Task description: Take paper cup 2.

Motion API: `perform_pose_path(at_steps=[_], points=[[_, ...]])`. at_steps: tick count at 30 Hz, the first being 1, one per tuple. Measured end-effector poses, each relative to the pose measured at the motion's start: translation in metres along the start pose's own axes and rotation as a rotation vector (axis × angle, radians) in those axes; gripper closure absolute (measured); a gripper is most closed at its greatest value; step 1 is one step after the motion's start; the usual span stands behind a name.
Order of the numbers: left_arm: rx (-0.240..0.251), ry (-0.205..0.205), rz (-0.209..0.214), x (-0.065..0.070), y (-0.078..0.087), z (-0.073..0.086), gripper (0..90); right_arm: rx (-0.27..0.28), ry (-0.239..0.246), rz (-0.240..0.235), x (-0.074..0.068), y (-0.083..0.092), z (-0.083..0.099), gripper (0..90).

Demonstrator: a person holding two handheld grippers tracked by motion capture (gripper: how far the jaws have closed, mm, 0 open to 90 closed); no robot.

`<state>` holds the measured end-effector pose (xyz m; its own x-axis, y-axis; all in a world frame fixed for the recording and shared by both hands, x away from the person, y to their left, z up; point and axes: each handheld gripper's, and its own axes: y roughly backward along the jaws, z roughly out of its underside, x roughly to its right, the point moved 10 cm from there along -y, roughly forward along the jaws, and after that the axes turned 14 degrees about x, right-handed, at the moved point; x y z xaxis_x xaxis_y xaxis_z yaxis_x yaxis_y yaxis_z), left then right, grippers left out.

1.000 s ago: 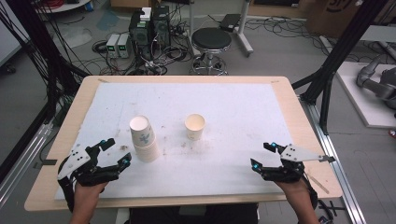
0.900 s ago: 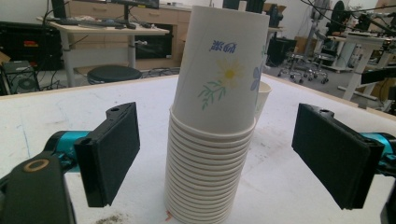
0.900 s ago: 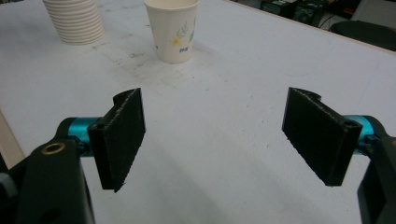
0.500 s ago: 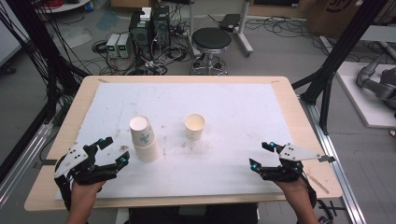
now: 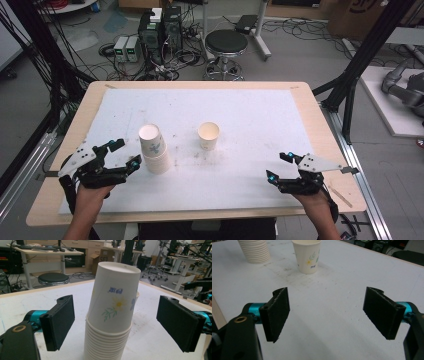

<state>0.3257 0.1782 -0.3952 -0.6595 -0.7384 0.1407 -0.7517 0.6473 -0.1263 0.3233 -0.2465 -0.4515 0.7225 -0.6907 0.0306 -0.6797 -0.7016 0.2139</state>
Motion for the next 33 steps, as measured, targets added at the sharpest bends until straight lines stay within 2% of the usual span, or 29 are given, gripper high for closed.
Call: perform_pose_path(at_steps=[9, 21, 29, 33], points=[[-0.025, -0.019, 0.010, -0.001, -0.018, -0.005, 15.0, -0.004, -0.006, 0.001, 0.000, 0.001, 0.001, 22.0], [-0.068, -0.042, 0.041, 0.004, -0.044, -0.011, 15.0, -0.009, -0.006, -0.002, -0.001, 0.001, 0.002, 22.0], [-0.093, -0.047, 0.055, 0.007, -0.057, -0.005, 15.8, -0.008, -0.003, -0.002, 0.000, 0.002, 0.001, 22.1], [-0.106, -0.047, 0.059, 0.006, -0.060, -0.002, 19.7, -0.008, -0.003, -0.002, 0.000, 0.002, 0.001, 22.0]])
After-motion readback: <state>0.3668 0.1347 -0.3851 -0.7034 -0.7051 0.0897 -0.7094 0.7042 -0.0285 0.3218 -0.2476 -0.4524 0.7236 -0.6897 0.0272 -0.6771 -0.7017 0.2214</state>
